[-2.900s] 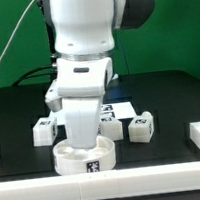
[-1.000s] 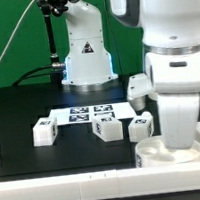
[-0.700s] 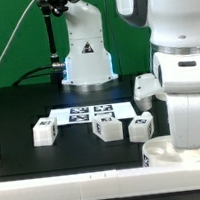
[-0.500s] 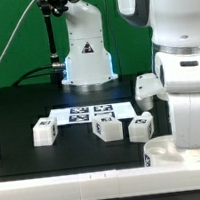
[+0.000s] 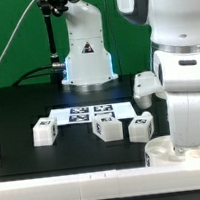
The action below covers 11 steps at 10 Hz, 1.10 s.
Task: Assemble stool
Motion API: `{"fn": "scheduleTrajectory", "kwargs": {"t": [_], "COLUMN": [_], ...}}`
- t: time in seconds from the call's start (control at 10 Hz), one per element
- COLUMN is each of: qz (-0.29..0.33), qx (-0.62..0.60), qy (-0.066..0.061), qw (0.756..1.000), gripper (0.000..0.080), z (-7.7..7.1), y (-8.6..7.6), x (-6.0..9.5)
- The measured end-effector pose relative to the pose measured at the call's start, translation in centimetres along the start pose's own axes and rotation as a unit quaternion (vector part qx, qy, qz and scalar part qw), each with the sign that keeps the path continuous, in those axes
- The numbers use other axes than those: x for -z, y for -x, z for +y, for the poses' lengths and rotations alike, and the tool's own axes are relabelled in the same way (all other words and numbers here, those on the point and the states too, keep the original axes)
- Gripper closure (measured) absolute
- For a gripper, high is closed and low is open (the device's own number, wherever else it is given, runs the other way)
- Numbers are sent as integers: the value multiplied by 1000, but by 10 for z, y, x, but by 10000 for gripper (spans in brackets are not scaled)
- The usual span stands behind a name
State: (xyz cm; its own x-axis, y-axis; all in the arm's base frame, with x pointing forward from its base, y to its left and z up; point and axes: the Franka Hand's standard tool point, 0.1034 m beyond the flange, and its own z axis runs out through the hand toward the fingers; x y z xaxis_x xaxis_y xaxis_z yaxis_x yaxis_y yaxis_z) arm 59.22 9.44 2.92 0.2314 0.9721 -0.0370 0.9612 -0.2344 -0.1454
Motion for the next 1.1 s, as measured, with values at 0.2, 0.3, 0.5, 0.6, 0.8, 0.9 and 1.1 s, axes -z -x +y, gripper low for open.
{"fn": "scheduleTrajectory", "kwargs": {"t": [0.2,0.3,0.5,0.6,0.8,0.9,1.1], "qz": [-1,-1,-5,-7,-10,-10,-10], "qx": [-10,-13,-27,-33,-35,-32,-38], "qy": [7,12,21,24,18,13,13], "qw": [1000,1000,999,999,999,999,999], "gripper": [152,152,151,151,151,151,151], "z": [2,2,-1,-3,-5,-7,-7], "y": [1,2,15,28,52,61,60], "x": [20,30,48,56,57,50,50]}}
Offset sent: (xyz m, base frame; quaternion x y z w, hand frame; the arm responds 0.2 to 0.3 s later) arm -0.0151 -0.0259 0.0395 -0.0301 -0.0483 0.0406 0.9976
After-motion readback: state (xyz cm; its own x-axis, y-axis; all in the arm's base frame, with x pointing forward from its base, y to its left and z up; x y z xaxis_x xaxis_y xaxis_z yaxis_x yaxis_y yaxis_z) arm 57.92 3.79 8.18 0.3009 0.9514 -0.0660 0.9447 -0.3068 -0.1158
